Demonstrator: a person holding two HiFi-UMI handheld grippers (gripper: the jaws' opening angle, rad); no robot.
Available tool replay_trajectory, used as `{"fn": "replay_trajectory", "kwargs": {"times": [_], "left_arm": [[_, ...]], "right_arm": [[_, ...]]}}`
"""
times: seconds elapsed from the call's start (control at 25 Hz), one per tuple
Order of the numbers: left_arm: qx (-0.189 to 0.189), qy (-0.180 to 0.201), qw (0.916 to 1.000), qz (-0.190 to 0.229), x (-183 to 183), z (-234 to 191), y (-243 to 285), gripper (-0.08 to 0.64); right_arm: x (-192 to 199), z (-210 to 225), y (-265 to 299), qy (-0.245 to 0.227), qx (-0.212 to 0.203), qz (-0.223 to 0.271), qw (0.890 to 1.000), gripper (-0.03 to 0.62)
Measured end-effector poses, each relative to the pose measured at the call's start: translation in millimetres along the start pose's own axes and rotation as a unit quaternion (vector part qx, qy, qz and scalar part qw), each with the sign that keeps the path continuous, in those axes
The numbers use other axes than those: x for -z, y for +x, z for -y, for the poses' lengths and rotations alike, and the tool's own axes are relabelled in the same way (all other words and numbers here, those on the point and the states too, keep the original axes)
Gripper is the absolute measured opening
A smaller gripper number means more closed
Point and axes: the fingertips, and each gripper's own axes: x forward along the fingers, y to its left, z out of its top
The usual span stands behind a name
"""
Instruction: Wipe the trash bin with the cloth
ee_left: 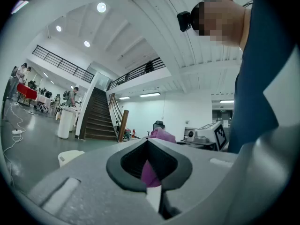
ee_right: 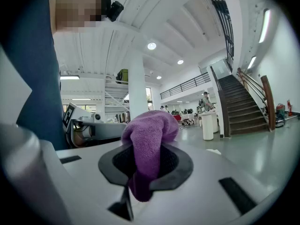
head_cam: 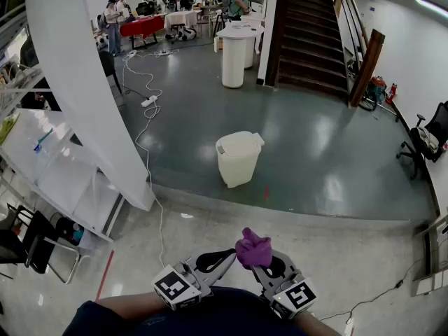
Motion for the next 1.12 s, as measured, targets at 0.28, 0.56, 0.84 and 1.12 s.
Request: {"fn": "replay_trajectory", "kwargs": {"times": [0.28,0.56,0.84,1.12], "left_arm": [[-0.002,-0.002,1.0000,0.000,0,0,-1,-0.009],[-0.008,-0.002,1.0000,0.005,-3,3,3,-0.009],[-0.018,0.004,0.9998,0.001,-2,4,13,-0.009],[-0.036,0.002,0.9993,0.002,9,7,35,-0.009]], "right_arm": [[2,-2,2,0.001,-0.004,-0.001,1.000,0.069],[2,0,-3,0.009,-0.011,-0.002,1.000,0.069],[3,13,-7,0.012,-0.017,0.002,1.000,0.069],[6,42,-20,0.015,-0.024,0.002,1.000,0.069]]}}
